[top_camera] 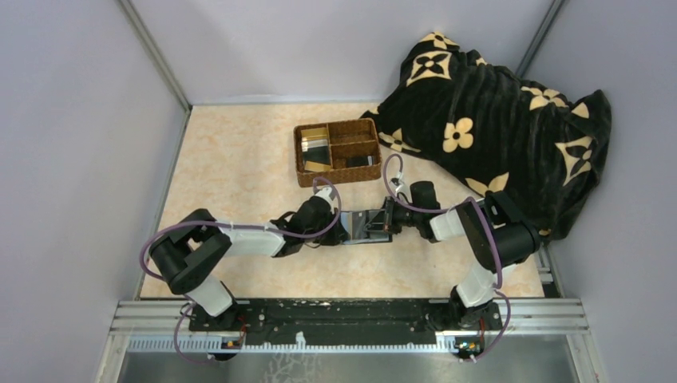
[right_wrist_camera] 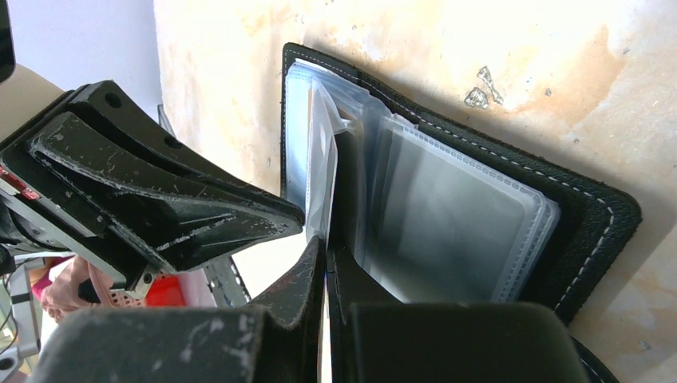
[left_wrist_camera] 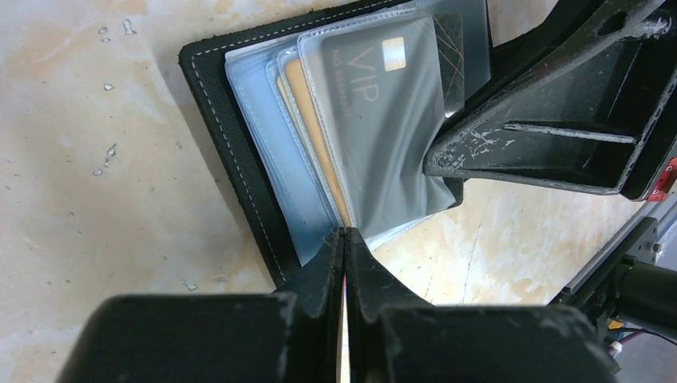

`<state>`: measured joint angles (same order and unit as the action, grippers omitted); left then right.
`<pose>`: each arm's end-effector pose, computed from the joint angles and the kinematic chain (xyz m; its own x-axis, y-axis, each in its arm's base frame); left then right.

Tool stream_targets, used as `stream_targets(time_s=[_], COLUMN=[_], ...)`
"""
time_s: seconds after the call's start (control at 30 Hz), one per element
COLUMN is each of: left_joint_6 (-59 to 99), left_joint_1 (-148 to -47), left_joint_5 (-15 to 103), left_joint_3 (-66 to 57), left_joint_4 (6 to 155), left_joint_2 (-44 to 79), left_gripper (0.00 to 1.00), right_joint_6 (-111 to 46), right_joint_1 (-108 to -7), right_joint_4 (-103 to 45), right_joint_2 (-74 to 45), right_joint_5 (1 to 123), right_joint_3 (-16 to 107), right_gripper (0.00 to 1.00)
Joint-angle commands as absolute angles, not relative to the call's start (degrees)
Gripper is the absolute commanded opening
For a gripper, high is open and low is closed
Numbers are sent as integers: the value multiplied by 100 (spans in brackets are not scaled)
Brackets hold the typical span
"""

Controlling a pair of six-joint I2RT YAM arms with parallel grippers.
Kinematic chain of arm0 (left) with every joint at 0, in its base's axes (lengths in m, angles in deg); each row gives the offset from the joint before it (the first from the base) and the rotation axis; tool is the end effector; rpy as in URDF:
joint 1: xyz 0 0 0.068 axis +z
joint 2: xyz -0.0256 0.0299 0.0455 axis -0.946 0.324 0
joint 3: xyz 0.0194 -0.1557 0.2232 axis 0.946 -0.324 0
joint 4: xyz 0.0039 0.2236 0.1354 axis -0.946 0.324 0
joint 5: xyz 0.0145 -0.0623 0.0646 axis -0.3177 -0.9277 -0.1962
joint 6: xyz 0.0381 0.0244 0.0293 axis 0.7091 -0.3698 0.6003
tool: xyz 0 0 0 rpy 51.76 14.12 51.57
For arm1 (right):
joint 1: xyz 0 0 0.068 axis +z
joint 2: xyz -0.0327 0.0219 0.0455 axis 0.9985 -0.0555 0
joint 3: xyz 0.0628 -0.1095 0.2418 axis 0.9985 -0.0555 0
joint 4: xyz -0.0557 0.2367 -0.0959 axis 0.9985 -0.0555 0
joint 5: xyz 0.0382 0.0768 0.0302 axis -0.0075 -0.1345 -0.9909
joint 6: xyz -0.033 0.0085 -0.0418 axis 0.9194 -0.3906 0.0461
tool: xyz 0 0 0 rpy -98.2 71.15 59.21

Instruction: Take the credit cards out of the card holder

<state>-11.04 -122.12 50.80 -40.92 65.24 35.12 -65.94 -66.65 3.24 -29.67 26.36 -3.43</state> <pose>0.1878 -0.2337 0.1330 -0.8338 -0.0534 -0.5495 0.3018 0.7893 -0.5347 0.2449 0.1160 0.1074 -0.9290 0.1542 -0.3364 -0.2162 0.5114 0.8317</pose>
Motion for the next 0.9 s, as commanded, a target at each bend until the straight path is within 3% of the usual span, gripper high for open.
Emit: stream_targets(time_s=[0.0, 0.3, 0.87], left_joint_6=[-709, -500, -324], left_joint_1=[-12249, -11959, -11896], left_joint_5=[5176, 5058, 4818], left_joint_3=[-4200, -3630, -3099], left_joint_4=[7883, 7681, 7305], left_joint_2=[3794, 3950, 3590], left_gripper=[5, 5, 6], right_joint_6=[-6303, -5861, -5924], right_joint_1=[-6721, -6722, -6722], right_joint_4=[275, -683, -522], right_joint_2=[-2887, -2330, -2388], right_joint_5=[2807, 2850, 2810], right_joint_3=[-79, -14, -235], right_gripper=[0, 0, 0])
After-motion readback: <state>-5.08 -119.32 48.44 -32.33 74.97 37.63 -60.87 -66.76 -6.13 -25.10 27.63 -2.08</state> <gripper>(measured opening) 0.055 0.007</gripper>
